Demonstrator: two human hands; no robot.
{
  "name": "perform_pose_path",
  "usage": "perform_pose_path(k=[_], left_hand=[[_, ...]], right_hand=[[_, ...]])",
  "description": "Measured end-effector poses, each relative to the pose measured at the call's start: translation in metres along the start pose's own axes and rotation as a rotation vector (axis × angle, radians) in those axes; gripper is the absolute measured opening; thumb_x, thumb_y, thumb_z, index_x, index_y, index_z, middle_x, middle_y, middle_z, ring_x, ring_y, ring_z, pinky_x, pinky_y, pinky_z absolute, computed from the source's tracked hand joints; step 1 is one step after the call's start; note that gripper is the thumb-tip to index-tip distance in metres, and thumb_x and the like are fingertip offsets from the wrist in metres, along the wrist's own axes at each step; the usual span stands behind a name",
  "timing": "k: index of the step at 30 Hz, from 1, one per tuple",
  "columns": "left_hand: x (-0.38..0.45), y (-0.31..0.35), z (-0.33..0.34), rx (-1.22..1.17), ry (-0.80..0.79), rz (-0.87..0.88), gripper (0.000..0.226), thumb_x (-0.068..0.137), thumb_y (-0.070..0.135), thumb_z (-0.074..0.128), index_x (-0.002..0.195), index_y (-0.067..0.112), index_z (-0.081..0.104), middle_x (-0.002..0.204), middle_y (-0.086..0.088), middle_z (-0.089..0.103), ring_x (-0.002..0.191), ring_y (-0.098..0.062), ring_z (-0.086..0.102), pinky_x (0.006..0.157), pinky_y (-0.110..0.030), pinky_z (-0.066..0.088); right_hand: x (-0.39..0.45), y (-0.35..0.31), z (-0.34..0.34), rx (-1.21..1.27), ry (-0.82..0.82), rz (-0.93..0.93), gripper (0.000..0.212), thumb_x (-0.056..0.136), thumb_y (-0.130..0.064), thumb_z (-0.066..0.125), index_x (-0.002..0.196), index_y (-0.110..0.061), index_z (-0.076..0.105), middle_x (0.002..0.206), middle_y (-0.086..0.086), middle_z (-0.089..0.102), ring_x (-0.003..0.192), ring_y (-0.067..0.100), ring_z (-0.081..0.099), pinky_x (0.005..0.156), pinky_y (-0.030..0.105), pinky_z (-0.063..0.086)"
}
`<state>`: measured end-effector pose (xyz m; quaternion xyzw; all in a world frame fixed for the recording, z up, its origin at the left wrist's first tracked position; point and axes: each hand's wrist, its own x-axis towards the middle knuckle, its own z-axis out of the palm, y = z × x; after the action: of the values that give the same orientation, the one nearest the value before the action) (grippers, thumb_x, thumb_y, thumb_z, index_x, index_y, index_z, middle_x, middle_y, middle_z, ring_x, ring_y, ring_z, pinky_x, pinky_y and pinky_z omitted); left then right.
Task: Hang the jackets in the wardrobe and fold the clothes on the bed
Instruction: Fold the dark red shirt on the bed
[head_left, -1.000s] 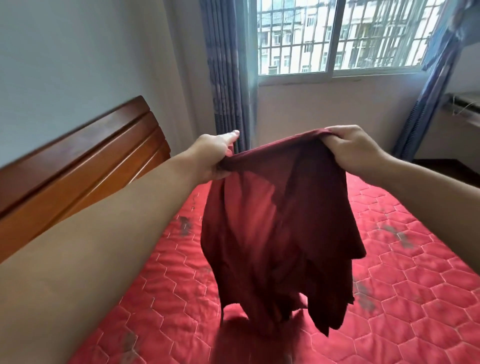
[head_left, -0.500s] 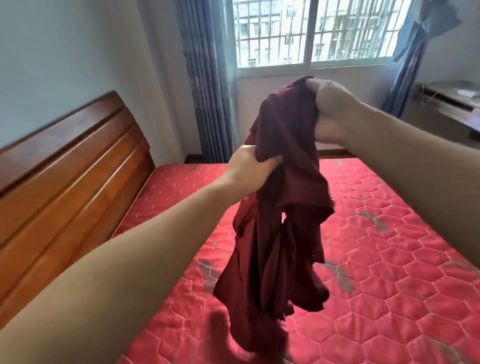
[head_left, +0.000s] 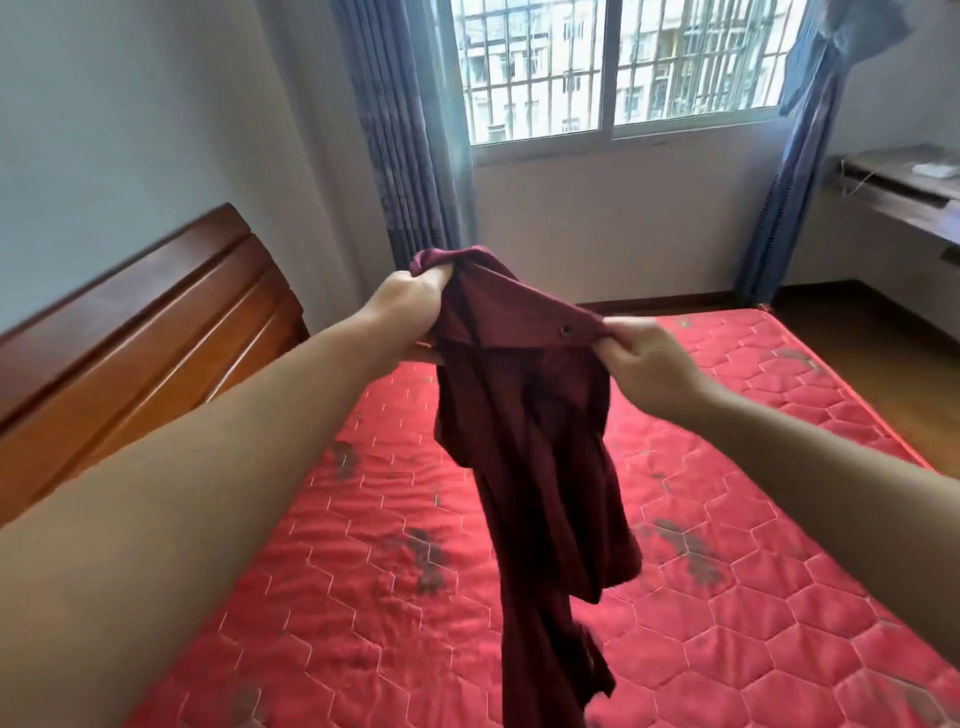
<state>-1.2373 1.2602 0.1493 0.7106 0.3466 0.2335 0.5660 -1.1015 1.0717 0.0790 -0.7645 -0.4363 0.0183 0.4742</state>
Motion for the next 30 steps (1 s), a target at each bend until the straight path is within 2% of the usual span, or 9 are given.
perform_pose_path(k=[3,6,11,14,18,21,25,27,30], left_hand=[[0.002,-0.014,-0.029,0.423,-0.124,-0.036,0.039,0.098,0.048,0.045,0.082,0.016,0.058,0.066,0.0,0.071,0.055,-0.016,0.069,0.046,-0.031,0.055],[0.002,-0.017,-0.042,0.65,-0.245,-0.109,0.047,0.099,0.052,0.037,0.086,0.013,0.059,0.061,0.003,0.072,0.062,-0.024,0.073,0.059,-0.037,0.058],[0.008,-0.004,-0.051,0.933,-0.02,0.119,0.052,0.096,0.053,0.043,0.077,0.01,0.065,0.077,-0.005,0.069,0.074,-0.024,0.066,0.071,-0.033,0.052],[0.01,0.006,-0.044,0.64,-0.008,0.319,0.05,0.098,0.046,0.045,0.082,0.003,0.066,0.076,-0.007,0.065,0.071,-0.022,0.06,0.067,-0.032,0.045],[0.008,0.031,-0.039,0.055,0.063,0.282,0.042,0.098,0.041,0.051,0.07,0.016,0.071,0.065,-0.003,0.067,0.058,-0.017,0.062,0.059,-0.025,0.049],[0.01,0.036,-0.048,0.097,0.053,0.356,0.049,0.098,0.043,0.05,0.059,0.02,0.069,0.048,0.007,0.06,0.043,-0.008,0.057,0.048,-0.017,0.044],[0.012,0.052,-0.054,-0.055,0.088,0.287,0.041,0.092,0.046,0.06,0.062,0.02,0.072,0.059,0.005,0.07,0.053,-0.009,0.067,0.055,-0.023,0.052],[0.009,0.058,-0.054,-0.097,-0.027,0.265,0.039,0.079,0.059,0.068,0.072,0.022,0.073,0.068,0.003,0.073,0.058,-0.011,0.069,0.057,-0.026,0.051],[-0.003,0.055,-0.039,0.175,-0.256,0.367,0.059,0.056,0.074,0.071,0.102,0.036,0.069,0.093,0.012,0.072,0.077,-0.002,0.069,0.061,-0.02,0.053]], right_hand=[[0.026,-0.019,-0.025,0.012,0.094,-0.035,0.033,0.094,-0.004,0.043,0.064,-0.016,0.052,0.058,-0.01,0.045,0.05,-0.001,0.038,0.05,0.021,0.033],[0.046,-0.045,-0.038,0.018,0.057,-0.083,0.026,0.092,-0.009,0.042,0.072,-0.004,0.057,0.06,-0.006,0.045,0.049,0.001,0.037,0.048,0.022,0.031],[0.06,-0.08,-0.042,-0.051,-0.004,-0.161,0.03,0.09,-0.017,0.042,0.074,0.007,0.051,0.058,0.0,0.039,0.049,0.006,0.035,0.045,0.025,0.029],[0.064,-0.094,-0.044,-0.015,0.023,-0.186,0.035,0.09,-0.022,0.042,0.072,0.002,0.06,0.058,0.0,0.043,0.049,0.008,0.037,0.044,0.024,0.03],[0.075,-0.086,-0.064,-0.093,0.212,-0.059,0.041,0.091,-0.031,0.045,0.056,-0.013,0.057,0.041,-0.012,0.041,0.037,0.001,0.035,0.036,0.015,0.024],[0.076,-0.066,-0.085,-0.132,0.177,0.022,0.043,0.086,-0.034,0.052,0.051,-0.012,0.044,0.035,-0.011,0.036,0.035,0.003,0.032,0.035,0.017,0.024],[0.061,-0.052,-0.085,-0.268,0.051,-0.092,0.047,0.089,-0.035,0.059,0.051,-0.008,0.048,0.043,-0.009,0.034,0.041,0.005,0.029,0.041,0.023,0.024],[0.056,-0.058,-0.077,-0.129,0.073,-0.079,0.043,0.092,-0.029,0.058,0.057,-0.005,0.051,0.05,-0.005,0.037,0.044,0.004,0.029,0.044,0.027,0.024],[0.058,-0.092,-0.061,0.241,0.13,-0.001,0.035,0.093,-0.023,0.056,0.059,-0.013,0.055,0.049,-0.007,0.05,0.045,0.004,0.045,0.043,0.018,0.035]])
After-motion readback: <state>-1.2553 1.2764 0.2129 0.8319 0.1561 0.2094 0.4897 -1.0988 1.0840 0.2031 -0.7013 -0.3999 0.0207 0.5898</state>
